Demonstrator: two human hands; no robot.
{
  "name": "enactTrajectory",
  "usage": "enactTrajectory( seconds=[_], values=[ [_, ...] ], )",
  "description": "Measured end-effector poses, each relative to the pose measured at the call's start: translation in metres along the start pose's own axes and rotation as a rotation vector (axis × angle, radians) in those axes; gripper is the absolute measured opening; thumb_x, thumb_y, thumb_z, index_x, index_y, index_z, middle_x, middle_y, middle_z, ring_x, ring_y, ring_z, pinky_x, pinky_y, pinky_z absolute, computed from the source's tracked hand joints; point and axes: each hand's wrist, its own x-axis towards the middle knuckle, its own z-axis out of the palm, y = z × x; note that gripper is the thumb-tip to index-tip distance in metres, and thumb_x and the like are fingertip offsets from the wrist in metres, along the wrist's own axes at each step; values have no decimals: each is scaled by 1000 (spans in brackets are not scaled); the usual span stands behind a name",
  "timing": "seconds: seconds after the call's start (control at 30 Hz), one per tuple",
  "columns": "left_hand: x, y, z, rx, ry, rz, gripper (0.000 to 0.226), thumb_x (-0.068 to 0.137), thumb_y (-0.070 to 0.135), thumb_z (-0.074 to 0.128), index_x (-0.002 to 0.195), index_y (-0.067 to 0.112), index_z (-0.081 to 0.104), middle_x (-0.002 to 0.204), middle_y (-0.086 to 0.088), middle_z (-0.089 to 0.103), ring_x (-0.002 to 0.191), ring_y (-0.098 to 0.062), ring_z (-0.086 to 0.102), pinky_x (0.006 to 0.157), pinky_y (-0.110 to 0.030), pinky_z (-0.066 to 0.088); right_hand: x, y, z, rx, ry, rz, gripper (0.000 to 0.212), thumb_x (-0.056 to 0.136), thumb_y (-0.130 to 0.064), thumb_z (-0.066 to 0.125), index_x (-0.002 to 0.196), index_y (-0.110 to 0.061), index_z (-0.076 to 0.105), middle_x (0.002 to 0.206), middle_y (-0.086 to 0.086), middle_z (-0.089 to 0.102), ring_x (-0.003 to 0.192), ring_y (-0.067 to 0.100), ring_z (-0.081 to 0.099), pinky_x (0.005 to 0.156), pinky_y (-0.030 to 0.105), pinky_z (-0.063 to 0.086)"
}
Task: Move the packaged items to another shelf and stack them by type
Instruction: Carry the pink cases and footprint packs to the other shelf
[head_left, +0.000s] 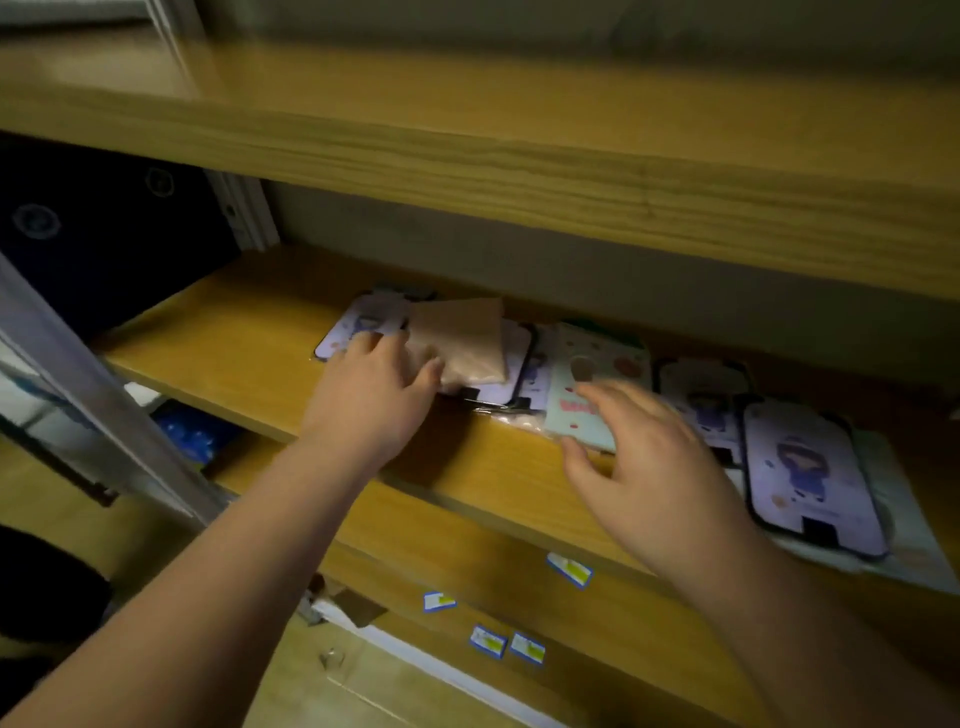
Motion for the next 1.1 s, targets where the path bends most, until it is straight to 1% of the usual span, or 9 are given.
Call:
enactTrajectory(
  seconds=[0.17, 0.23, 0.4, 0.47, 0.57, 0.67, 0.8, 1.0, 1.1],
  values=[
    [54, -4, 15, 146, -163, 38, 92, 77, 85, 34, 144, 22, 46, 137, -21, 53, 121, -42, 52, 85, -44, 43, 9, -16, 15, -10, 69, 76, 49, 91, -36, 62, 137, -17, 58, 138, 2, 60, 127, 20, 53, 98, 27, 35],
    [65, -12, 14, 83, -170, 39, 87, 77, 83, 44, 141, 23, 48, 132, -20, 58, 116, -40, 56, 82, -42, 45, 9, -22, 20, -26, 58, 97, 51, 92, -38, 60, 138, -19, 57, 140, 1, 59, 128, 19, 51, 100, 27, 36],
    [86, -30, 5, -316, -204, 87, 52, 81, 44, 78, 120, 12, 65, 119, -11, 70, 109, -29, 64, 89, -40, 52, 13, -29, 26, -47, 82, 136, 52, 93, -41, 56, 140, -21, 54, 140, -1, 58, 129, 16, 49, 98, 25, 34],
    [87, -32, 0, -444, -221, 81, 42, 82, 29, 81, 117, 12, 68, 114, -7, 72, 105, -24, 65, 81, -28, 50, 12, -31, 26, -55, 88, 153, 51, 93, -41, 56, 140, -21, 54, 141, -1, 57, 130, 16, 49, 99, 25, 33],
    [84, -32, -6, -580, -277, 76, 41, 82, 20, 81, 119, 12, 67, 112, -4, 71, 101, -19, 67, 82, -24, 48, 13, -29, 22, -61, 106, 184, 51, 93, -38, 59, 140, -19, 55, 141, 1, 58, 130, 19, 49, 100, 26, 33],
    [76, -29, -14, -739, -295, 21, 29, 86, 11, 77, 111, 19, 64, 93, 3, 71, 73, 0, 67, 60, -14, 49, 13, -22, 18, -79, 121, 253, 46, 93, -36, 57, 136, -19, 58, 134, 2, 62, 124, 21, 52, 98, 32, 40],
    [59, -31, -28, -979, -347, -33, 36, 80, -6, 71, 113, 6, 64, 94, -11, 72, 77, -21, 68, 54, -23, 56, 12, -1, 17, -134, 106, 446, 38, 96, -37, 49, 126, -17, 62, 124, 10, 63, 115, 28, 53, 87, 36, 44],
    [24, -34, -37, -1210, -370, -42, 31, 86, -13, 60, 105, 12, 62, 76, 1, 78, 66, -13, 74, 52, -23, 56, 19, 10, 28, -311, 29, 551, 76, 87, -74, 42, 130, -13, 60, 130, 16, 57, 119, 34, 48, 98, 42, 43],
    [10, -26, -32, -1252, -383, -45, 31, 86, -13, 60, 110, 7, 60, 82, -2, 77, 71, -17, 73, 58, -28, 58, 27, 7, 34, -316, 13, 608, 101, 76, -90, 29, 138, -14, 53, 136, 16, 50, 124, 34, 41, 102, 46, 33]
  ],
)
